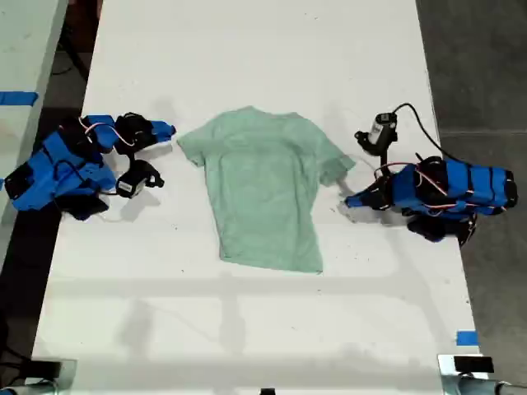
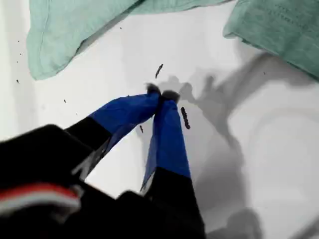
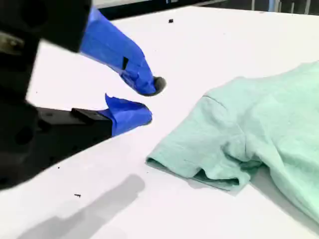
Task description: Fold t shirt
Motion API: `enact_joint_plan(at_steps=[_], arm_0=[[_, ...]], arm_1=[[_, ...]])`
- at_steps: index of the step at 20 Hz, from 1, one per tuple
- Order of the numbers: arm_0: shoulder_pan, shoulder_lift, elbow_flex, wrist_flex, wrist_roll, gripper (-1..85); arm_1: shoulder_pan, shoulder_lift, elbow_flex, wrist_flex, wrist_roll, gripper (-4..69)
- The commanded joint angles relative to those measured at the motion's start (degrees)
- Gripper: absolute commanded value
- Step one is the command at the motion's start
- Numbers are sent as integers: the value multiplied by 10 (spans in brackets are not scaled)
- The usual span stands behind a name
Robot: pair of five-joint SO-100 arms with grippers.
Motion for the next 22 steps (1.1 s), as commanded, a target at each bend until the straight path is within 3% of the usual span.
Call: enact_joint_plan(at_steps=[1,4,6,7,8,9,10,11,13,14,16,18,20,22], arm_0=[[7,4,21,-2,7,81],[-23,4,21,-2,-39,94],[-10,4,21,-2,-198,122],[-1,4,21,-2,-241,124],[0,4,21,-2,-230,86],[-7,4,21,-21,-100,-2],[15,4,21,-18,-40,-2],[16,4,21,-2,-74,-2],[-6,4,21,-6,-80,8],[-7,4,21,-3,-104,7],[10,4,21,-13,-103,26],[36,4,21,-37,-57,83],[38,4,21,-32,-47,152],[-5,5,21,-53,6,146]], arm_1=[[4,6,33,0,272,12],[-24,6,33,0,344,12],[-43,6,33,0,354,12],[-38,6,32,2,363,12],[-36,6,13,7,348,12],[-22,6,-16,12,323,12],[-3,3,-66,40,308,12],[29,-34,-134,79,301,12],[110,-209,-306,130,258,12],[154,-287,-384,142,224,45],[242,-433,-526,163,141,184],[302,-590,-636,156,76,272],[327,-694,-686,120,52,295],[337,-751,-686,78,49,293]])
